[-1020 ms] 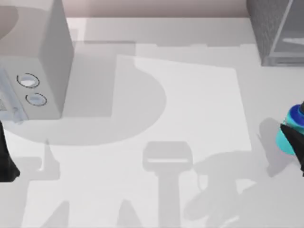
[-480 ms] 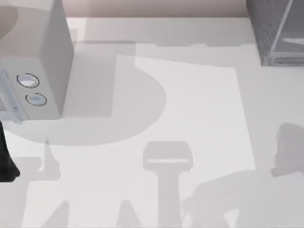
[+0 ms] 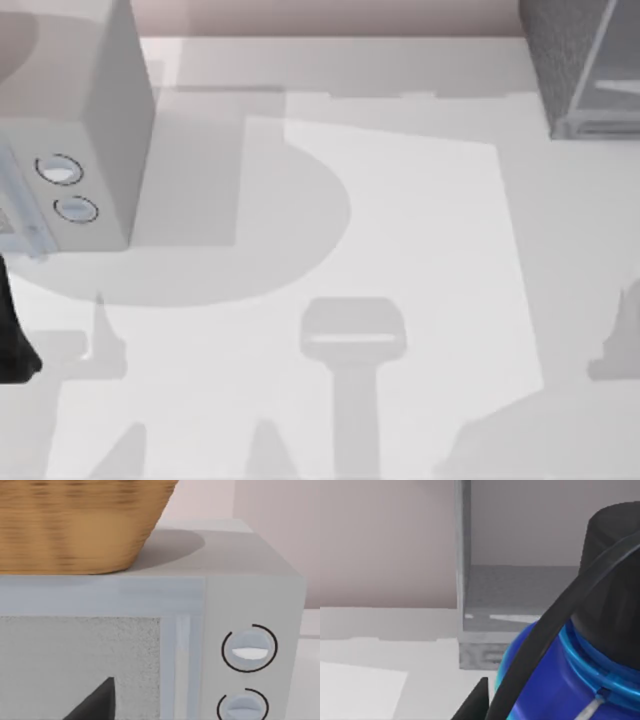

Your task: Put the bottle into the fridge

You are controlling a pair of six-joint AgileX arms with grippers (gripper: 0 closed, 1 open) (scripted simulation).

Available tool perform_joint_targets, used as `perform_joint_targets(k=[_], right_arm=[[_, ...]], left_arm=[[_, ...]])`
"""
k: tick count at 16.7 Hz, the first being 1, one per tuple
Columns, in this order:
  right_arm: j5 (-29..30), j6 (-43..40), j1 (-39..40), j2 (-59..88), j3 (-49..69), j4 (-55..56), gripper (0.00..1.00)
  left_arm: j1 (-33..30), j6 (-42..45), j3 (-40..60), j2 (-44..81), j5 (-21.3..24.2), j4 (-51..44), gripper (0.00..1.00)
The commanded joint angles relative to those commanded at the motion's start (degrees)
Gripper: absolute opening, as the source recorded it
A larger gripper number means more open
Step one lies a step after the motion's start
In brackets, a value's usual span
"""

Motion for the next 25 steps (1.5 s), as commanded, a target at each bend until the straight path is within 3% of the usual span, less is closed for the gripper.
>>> perform_joint_targets(k=[7,12,17,25], right_arm=[[0.4,0.3,0.0,-0.5,0.0,-0.6,0.01],[-0.8,1.3,-1.4,8.2,6.1,6.1,0.01],[-3.7,1.4,-4.6,31.2,16.8,18.4,0.01],[-9.4,0.7,-10.9,79.7,38.0,43.1,0.01]], left_arm=[[0.0,0.0,0.0,0.0,0.0,0.0,1.0],[0.0,0.0,0.0,0.0,0.0,0.0,1.0],[0.0,0.0,0.0,0.0,0.0,0.0,1.0],[0.0,0.0,0.0,0.0,0.0,0.0,1.0]])
